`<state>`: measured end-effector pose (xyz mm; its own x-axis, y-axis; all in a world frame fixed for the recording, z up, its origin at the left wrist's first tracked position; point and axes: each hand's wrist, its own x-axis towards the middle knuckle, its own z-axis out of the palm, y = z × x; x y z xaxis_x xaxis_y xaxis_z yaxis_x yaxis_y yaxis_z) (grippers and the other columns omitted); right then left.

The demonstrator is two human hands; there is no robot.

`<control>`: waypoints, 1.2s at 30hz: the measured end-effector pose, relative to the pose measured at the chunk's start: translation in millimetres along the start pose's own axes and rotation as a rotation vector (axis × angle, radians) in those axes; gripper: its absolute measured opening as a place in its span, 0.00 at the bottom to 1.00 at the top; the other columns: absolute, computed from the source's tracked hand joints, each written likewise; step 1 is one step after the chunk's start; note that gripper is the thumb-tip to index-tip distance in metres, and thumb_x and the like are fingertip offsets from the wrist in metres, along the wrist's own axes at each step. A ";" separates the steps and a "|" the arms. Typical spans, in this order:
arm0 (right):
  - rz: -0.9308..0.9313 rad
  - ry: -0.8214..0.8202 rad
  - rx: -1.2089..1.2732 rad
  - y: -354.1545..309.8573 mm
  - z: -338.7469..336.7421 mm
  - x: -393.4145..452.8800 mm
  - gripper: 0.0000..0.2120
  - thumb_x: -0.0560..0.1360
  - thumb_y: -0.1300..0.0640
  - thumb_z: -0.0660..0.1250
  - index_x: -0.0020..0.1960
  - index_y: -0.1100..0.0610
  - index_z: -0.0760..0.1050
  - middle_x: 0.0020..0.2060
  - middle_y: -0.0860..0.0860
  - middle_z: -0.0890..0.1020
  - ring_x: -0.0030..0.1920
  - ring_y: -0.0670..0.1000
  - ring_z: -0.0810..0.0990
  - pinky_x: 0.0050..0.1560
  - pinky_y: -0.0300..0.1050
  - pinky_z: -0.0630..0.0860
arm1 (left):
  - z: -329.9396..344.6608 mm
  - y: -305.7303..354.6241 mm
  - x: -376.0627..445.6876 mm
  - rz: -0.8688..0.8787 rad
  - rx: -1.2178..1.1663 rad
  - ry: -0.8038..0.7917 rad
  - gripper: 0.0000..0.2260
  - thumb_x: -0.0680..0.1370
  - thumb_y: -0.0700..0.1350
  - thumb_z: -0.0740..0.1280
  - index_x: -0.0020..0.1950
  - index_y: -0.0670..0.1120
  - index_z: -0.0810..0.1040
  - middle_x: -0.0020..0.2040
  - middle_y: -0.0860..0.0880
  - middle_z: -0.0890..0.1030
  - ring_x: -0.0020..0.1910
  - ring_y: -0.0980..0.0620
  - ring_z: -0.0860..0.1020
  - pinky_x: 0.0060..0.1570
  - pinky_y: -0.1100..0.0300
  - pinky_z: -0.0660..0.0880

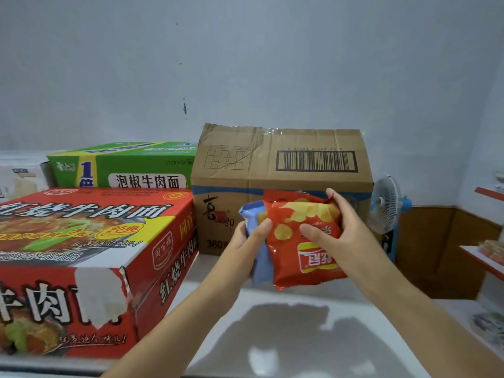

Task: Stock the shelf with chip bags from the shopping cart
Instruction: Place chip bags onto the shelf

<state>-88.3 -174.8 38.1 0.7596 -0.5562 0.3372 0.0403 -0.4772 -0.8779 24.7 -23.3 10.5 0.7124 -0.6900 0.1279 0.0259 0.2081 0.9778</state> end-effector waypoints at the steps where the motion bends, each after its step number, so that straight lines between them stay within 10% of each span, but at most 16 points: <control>1: -0.035 0.001 -0.007 -0.1 5.9 0.4 0.48 0.62 0.37 0.71 0.77 0.39 0.52 0.61 0.43 0.72 0.55 0.46 0.80 0.47 0.41 0.81 | 2.4 0.6 -1.4 -0.005 0.020 -0.041 0.24 0.73 0.56 0.71 0.66 0.55 0.70 0.58 0.50 0.84 0.55 0.50 0.84 0.58 0.49 0.80; 9: -0.154 0.020 -0.237 1.2 5.6 0.2 0.55 0.58 0.28 0.68 0.78 0.40 0.48 0.69 0.41 0.61 0.71 0.47 0.65 0.65 0.50 0.74 | -5.8 3.1 3.9 0.054 0.374 -0.067 0.31 0.66 0.49 0.82 0.65 0.55 0.72 0.56 0.53 0.84 0.53 0.53 0.84 0.57 0.49 0.81; 13: -0.311 -0.248 -0.663 -25.7 -21.9 7.9 0.56 0.58 0.26 0.69 0.77 0.36 0.43 0.74 0.35 0.60 0.74 0.40 0.53 0.76 0.50 0.47 | -6.1 10.7 4.4 0.121 0.563 -0.214 0.29 0.68 0.49 0.80 0.65 0.57 0.71 0.56 0.55 0.83 0.55 0.54 0.83 0.57 0.49 0.81; 18: -0.160 -0.534 -0.689 -36.9 -39.2 7.8 0.42 0.63 0.36 0.77 0.68 0.30 0.55 0.56 0.30 0.74 0.58 0.39 0.77 0.50 0.34 0.78 | 9.2 20.8 1.8 0.219 0.719 -0.348 0.32 0.69 0.53 0.78 0.69 0.57 0.66 0.59 0.59 0.79 0.58 0.56 0.80 0.57 0.53 0.81; 29: 0.042 -0.028 -0.532 -36.4 -89.0 -115.3 0.31 0.64 0.42 0.79 0.61 0.35 0.67 0.50 0.31 0.79 0.48 0.32 0.79 0.43 0.28 0.76 | 63.7 12.5 -30.4 0.332 0.570 -0.581 0.28 0.69 0.54 0.78 0.66 0.61 0.70 0.58 0.60 0.79 0.54 0.60 0.82 0.49 0.58 0.83; 36: 0.219 0.369 -0.331 -24.6 -145.2 -227.2 0.28 0.63 0.49 0.80 0.61 0.45 0.76 0.52 0.42 0.85 0.52 0.42 0.84 0.52 0.42 0.81 | 152.8 -23.9 -80.1 0.315 0.255 -0.692 0.39 0.64 0.60 0.74 0.72 0.56 0.65 0.59 0.59 0.77 0.56 0.60 0.80 0.50 0.65 0.81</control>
<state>-356.2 -135.5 32.4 0.4465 -0.8403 0.3075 -0.3458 -0.4790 -0.8069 -140.2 -78.9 2.2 0.0610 -0.9158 0.3969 -0.3250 0.3577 0.8755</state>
